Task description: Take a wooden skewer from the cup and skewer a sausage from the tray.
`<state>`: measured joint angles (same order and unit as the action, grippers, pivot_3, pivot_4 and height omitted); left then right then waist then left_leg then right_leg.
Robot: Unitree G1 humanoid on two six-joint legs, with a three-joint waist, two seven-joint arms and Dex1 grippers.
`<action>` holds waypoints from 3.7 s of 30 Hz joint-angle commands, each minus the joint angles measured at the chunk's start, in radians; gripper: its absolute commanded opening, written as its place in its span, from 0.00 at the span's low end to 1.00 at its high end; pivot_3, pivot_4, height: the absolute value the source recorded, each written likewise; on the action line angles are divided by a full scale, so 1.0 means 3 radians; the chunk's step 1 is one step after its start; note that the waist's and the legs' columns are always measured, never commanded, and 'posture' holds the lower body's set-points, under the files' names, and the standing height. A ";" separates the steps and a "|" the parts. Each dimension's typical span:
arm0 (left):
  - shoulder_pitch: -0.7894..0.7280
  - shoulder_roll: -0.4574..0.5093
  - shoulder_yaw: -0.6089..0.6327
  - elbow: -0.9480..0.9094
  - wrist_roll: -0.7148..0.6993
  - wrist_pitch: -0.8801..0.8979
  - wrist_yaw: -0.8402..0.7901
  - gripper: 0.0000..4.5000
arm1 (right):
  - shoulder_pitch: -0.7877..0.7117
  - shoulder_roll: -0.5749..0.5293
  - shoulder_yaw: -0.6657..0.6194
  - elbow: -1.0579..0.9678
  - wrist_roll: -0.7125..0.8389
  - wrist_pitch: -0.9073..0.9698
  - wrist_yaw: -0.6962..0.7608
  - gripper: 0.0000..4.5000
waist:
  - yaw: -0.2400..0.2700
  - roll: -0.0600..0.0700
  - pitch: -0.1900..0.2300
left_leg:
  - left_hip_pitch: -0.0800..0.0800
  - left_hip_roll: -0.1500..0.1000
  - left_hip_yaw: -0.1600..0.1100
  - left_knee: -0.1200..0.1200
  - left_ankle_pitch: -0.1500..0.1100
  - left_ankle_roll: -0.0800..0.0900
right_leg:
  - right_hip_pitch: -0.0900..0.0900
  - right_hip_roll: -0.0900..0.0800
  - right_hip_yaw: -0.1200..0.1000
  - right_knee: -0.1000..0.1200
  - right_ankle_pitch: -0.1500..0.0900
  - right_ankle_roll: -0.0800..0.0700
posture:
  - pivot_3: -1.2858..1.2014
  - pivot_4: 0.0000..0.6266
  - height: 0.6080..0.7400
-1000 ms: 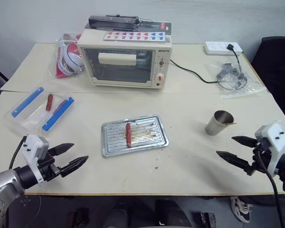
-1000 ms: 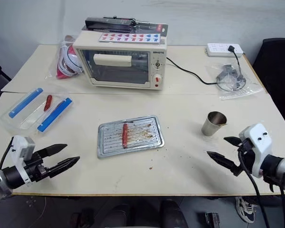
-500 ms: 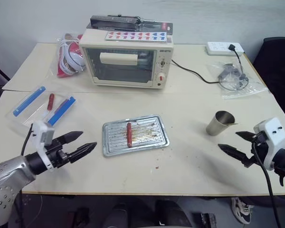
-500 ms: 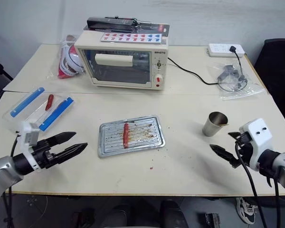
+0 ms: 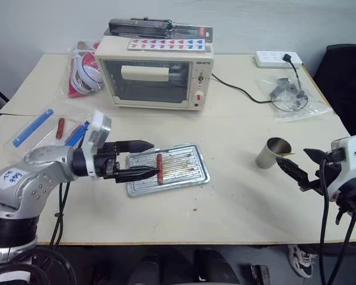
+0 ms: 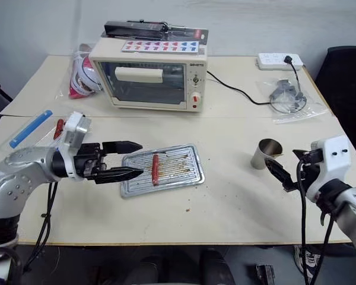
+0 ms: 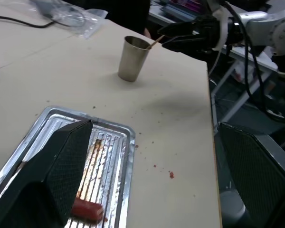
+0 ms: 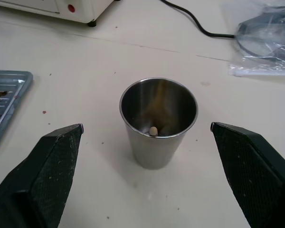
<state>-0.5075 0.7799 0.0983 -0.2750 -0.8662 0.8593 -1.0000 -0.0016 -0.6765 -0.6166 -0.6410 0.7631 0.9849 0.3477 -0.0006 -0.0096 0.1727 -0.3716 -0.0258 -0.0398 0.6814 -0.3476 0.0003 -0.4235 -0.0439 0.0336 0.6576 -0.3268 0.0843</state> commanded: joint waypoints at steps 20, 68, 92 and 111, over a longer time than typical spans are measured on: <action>-0.0651 -0.0608 -0.0631 0.0286 0.0430 -0.0332 -0.0353 1.00 | -0.0145 0.0400 0.0475 0.0167 -0.0377 -0.0586 -0.0311 0.40 | -0.0001 0.0000 0.0000 | -0.0004 -0.0002 0.0001 0.0004 0.0001 -0.0001 | -0.0011 0.0004 0.0009 0.0008 0.0000 0.0001 | 0.52 0.24 1.00; -0.0638 -0.0777 -0.0554 0.0652 0.0764 -0.0731 -0.0435 1.00 | -0.1115 -0.0878 -0.0166 0.0397 0.0425 0.0548 -0.0033 0.00 | -0.0001 0.0004 0.0002 | -0.0006 -0.0002 0.0000 0.0005 0.0001 0.0000 | -0.0011 0.0004 0.0008 0.0008 0.0000 0.0001 | 0.52 0.24 1.00; -0.0308 -0.0793 -0.0151 0.0027 0.0700 -0.0726 0.0269 1.00 | -0.2713 0.0061 0.0853 0.2496 0.4030 0.0966 -0.1852 0.00 | -0.0006 0.0002 0.0002 | -0.0021 0.0004 0.0001 0.0008 0.0002 0.0002 | -0.0019 0.0003 0.0004 0.0004 0.0001 0.0002 | 0.52 0.24 1.00; -0.0162 -0.0842 0.0012 0.0130 0.0716 -0.0857 0.0425 0.78 | -0.2522 0.1127 0.0483 0.2303 0.4030 0.0751 -0.2387 0.00 | -0.0031 0.0003 0.0001 | -0.0059 0.0003 -0.0008 0.0030 0.0002 0.0002 | -0.0052 0.0001 -0.0006 0.0013 0.0002 0.0004 | 0.52 0.24 1.00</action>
<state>-0.5521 0.5337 0.0984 -0.2438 -0.6435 0.6379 -0.8606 -0.7420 -0.3481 -0.4444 0.0966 1.9473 1.2038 -0.3671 -0.0099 -0.0086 0.1729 -0.3892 -0.0247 -0.0424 0.6905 -0.3470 0.0009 -0.4391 -0.0434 0.0318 0.6617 -0.3262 0.0855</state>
